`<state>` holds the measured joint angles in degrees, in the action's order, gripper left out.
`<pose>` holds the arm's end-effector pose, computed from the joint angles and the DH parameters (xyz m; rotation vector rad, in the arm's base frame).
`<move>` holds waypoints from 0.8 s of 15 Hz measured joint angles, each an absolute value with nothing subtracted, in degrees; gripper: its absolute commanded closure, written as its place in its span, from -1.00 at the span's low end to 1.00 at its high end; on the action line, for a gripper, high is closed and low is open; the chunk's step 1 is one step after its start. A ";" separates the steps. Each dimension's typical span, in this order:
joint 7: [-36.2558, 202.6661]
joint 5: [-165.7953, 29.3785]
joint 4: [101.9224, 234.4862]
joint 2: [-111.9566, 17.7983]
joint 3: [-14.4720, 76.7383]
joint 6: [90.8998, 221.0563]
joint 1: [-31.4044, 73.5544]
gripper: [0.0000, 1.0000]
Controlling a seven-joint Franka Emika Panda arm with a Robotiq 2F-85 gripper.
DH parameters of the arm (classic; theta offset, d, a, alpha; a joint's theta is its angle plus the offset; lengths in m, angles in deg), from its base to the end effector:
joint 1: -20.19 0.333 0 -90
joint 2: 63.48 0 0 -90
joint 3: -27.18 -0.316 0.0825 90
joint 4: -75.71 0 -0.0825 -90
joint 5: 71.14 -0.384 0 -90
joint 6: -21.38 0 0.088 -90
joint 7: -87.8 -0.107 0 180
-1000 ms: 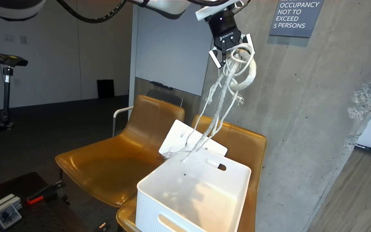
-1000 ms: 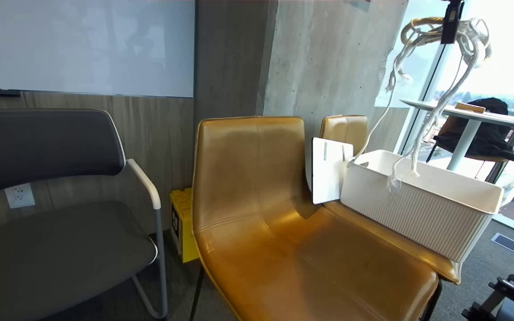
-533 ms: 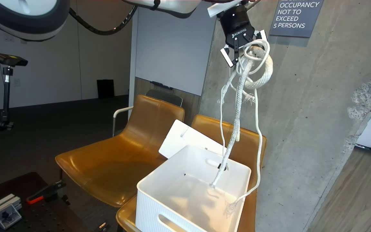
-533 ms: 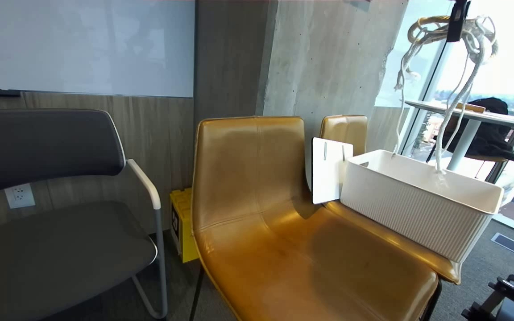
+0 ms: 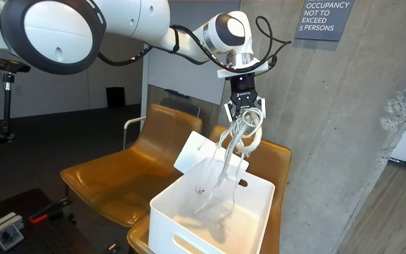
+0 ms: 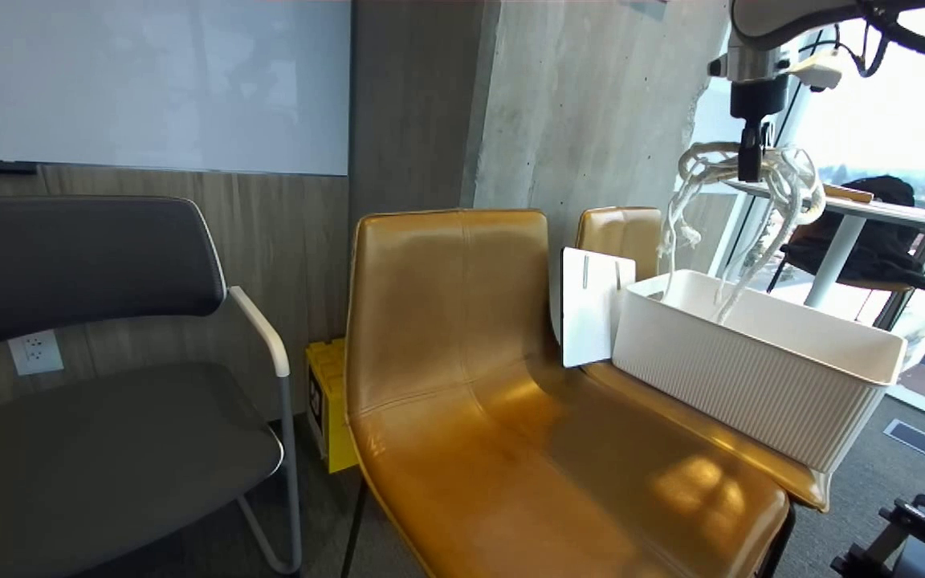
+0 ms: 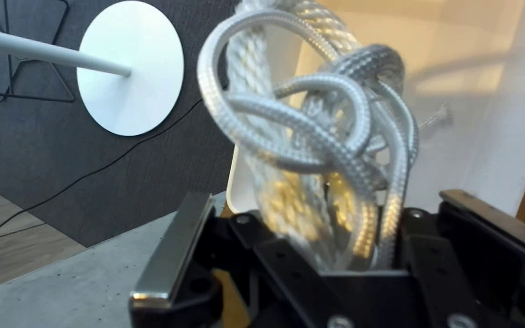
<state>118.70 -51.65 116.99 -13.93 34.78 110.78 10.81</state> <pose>0.7344 -0.2121 0.4555 2.7022 0.3920 -0.2615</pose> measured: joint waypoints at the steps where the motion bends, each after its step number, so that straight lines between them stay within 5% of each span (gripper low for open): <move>1: 118.50 -51.83 117.87 -13.29 34.78 110.82 10.29 1.00; 12: 115.63 -55.46 131.68 -11.84 33.10 117.36 6.83 1.00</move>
<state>115.63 -55.46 131.68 -11.84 33.10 117.36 6.83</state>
